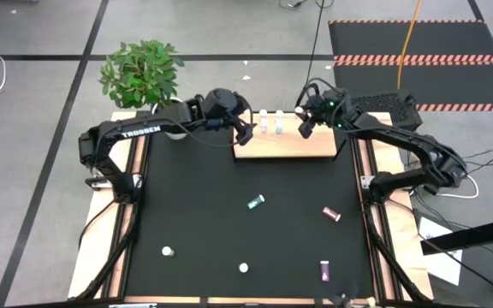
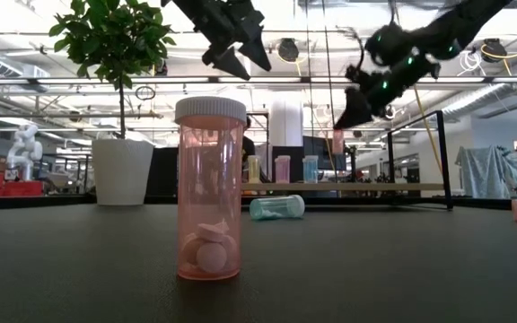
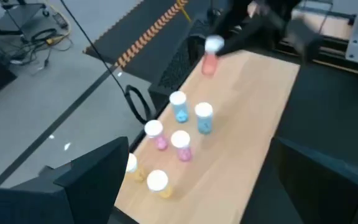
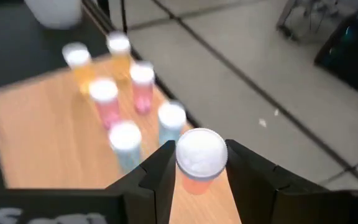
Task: Pick and place medicine bottles onto shelf by color
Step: Put the top left orange pill bottle on the shelf
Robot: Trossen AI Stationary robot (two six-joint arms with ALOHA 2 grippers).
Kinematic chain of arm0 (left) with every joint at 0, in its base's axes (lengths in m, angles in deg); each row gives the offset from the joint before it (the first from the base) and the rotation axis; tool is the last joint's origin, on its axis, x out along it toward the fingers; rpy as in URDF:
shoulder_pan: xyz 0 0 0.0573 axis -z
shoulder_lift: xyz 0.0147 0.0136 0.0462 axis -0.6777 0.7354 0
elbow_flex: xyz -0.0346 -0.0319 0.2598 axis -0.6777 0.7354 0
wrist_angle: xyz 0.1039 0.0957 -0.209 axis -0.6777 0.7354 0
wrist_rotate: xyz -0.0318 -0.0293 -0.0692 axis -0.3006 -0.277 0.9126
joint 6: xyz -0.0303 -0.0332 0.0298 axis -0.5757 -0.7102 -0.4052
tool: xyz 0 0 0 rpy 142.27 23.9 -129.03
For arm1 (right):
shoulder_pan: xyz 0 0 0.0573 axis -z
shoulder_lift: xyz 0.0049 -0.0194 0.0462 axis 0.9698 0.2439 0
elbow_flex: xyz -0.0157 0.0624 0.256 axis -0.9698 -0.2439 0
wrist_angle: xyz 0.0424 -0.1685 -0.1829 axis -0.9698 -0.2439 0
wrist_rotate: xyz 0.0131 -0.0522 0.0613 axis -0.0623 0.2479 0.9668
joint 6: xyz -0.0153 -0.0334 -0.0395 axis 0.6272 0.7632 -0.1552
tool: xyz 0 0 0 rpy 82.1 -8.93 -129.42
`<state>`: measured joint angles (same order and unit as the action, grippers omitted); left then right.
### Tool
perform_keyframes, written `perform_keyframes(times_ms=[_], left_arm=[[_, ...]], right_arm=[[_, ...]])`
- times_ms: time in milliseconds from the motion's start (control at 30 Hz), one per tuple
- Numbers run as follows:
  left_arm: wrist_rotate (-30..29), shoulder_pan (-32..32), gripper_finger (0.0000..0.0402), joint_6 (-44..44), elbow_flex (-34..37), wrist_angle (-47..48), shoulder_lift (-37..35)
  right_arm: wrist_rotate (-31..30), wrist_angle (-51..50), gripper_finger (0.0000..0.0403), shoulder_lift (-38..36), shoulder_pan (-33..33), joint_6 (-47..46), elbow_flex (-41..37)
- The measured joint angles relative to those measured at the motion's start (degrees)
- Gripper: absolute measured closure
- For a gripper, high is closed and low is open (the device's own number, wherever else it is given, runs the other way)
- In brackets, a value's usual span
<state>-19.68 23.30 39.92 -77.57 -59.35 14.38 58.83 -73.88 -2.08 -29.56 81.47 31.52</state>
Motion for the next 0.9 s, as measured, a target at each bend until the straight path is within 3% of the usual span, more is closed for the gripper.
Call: perform_keyframes(times_ms=[367, 900], left_arm=[[-0.1, -2.2, 0.0011, 2.2, 0.0, -3.4, 0.0], [0.0, -2.4, 0.0011, 2.2, 0.0, -1.8, 0.0]], right_arm=[[1.5, 8.0, 0.0277, 12.2, 1.8, 0.0, -0.4], [4.6, 7.3, 0.0270, 13.7, 4.3, -3.4, -0.3]])
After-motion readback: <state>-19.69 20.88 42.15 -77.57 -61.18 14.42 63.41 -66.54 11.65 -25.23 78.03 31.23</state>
